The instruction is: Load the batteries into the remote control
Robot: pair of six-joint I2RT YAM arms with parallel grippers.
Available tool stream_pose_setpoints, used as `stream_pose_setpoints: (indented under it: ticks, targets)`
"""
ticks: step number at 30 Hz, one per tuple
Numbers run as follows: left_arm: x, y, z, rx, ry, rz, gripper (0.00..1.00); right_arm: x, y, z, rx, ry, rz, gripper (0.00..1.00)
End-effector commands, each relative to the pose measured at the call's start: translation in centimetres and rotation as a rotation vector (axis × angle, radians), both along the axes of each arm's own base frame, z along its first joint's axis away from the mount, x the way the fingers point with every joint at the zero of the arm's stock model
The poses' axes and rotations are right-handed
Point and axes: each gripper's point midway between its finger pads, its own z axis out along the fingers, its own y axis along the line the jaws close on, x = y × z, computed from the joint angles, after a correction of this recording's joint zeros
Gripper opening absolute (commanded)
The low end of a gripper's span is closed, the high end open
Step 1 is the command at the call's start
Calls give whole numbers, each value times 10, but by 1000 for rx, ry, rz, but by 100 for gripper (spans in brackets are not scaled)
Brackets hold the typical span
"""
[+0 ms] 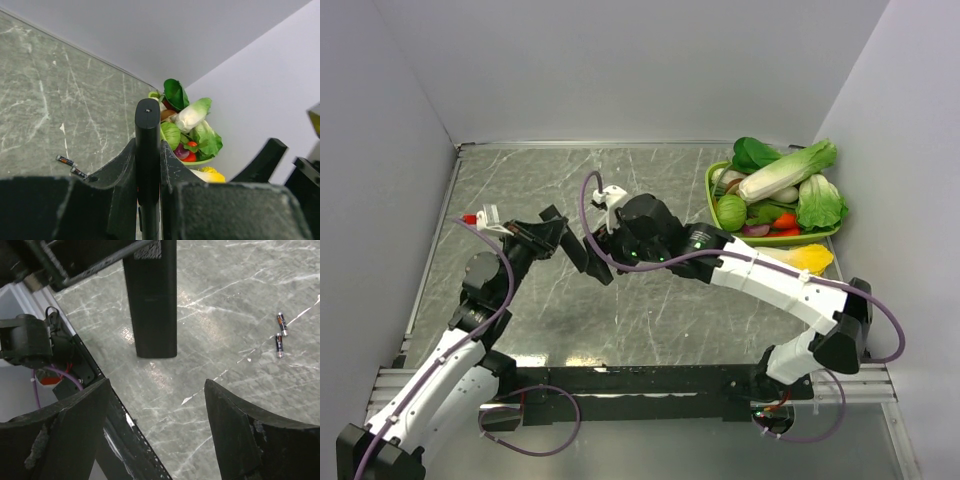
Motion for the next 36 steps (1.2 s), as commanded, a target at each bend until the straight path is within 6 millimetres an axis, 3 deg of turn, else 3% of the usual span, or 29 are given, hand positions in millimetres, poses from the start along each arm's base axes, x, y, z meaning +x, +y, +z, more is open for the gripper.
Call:
stream_pose_setpoints:
  ticks: [1,8,15,23,30,36]
  targets:
    - [-13,-4,36,-32,-168,-48,1,16,21,23,89,-38,-25,81]
    - [-15,-11,36,-86,-157,-88,1,31,33,16,82,-66,-57,77]
    - [-3,-5,31,-72,-108,-28,1,45,39,24,73,-126,-70,74]
    - [4,-3,35,-75,-89,-2,1,51,53,26,82,-142,-48,78]
    - [5,0,36,-69,-84,16,1,56,59,15,54,-126,-56,77]
    - [9,3,36,-73,-71,38,1,54,57,9,33,-127,-53,69]
